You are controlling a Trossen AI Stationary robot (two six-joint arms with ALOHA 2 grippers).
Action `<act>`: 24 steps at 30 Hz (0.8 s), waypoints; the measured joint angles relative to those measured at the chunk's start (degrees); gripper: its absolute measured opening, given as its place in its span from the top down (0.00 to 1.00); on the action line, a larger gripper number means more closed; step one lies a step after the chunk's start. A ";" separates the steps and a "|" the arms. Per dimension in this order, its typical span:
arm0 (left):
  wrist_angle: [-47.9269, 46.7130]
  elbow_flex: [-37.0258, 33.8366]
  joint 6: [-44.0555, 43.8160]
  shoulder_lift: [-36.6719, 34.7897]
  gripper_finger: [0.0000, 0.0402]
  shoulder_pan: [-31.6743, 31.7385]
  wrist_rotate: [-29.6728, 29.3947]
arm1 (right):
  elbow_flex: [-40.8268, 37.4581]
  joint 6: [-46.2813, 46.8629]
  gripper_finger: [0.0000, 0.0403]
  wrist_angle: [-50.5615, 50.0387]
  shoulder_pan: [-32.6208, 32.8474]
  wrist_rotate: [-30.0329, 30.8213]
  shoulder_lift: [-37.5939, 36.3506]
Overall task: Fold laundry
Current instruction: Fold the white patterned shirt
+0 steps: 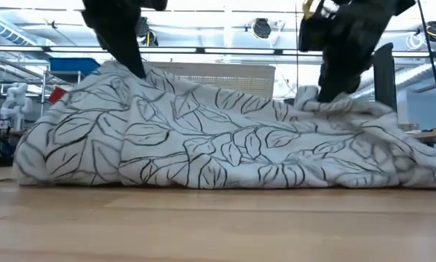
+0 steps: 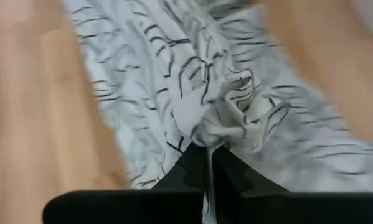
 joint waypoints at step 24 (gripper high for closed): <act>-6.65 -1.86 -0.33 2.58 0.52 6.85 -4.37 | -0.02 -15.39 0.55 -4.21 -13.72 8.40 12.68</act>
